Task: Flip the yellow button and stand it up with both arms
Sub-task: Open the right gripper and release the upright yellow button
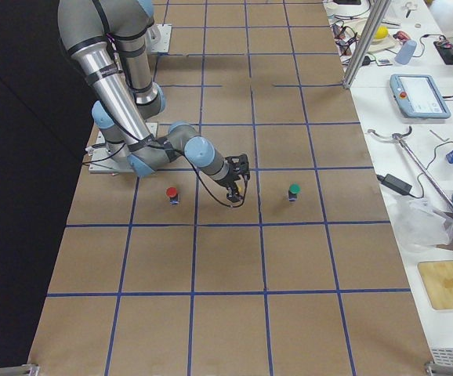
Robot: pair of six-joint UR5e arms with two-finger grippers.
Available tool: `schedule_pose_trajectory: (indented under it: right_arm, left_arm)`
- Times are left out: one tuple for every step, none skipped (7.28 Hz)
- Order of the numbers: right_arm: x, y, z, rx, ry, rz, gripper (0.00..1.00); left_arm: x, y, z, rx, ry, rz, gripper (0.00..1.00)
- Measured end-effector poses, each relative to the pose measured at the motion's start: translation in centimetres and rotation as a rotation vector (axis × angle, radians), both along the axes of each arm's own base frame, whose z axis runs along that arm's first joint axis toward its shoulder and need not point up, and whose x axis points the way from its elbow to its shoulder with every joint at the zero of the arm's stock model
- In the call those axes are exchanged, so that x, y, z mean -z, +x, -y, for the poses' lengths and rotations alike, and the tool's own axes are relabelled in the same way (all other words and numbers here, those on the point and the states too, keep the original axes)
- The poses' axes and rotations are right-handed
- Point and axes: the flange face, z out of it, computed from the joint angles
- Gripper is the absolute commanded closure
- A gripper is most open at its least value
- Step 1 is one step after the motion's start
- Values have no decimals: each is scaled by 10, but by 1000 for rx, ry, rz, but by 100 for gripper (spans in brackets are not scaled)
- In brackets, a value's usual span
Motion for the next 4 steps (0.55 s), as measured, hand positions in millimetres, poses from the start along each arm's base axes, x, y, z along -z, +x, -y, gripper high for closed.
schedule_pose_trajectory:
  right_arm:
    - [-7, -2, 1, 2, 6, -27, 0]
    - [-19, -2, 4, -1, 27, -71, 0]
    - [-34, 3, 10, 3, 65, -94, 0]
    - [-56, 17, 18, 21, 131, -87, 0]
  left_arm:
    - [-1, 1, 1, -1, -4, 1, 0]
    - [-2, 1, 1, -2, -7, 1, 0]
    - [-3, 1, 1, -2, -10, 0, 0]
    - [-4, 1, 2, -2, -12, 0, 0]
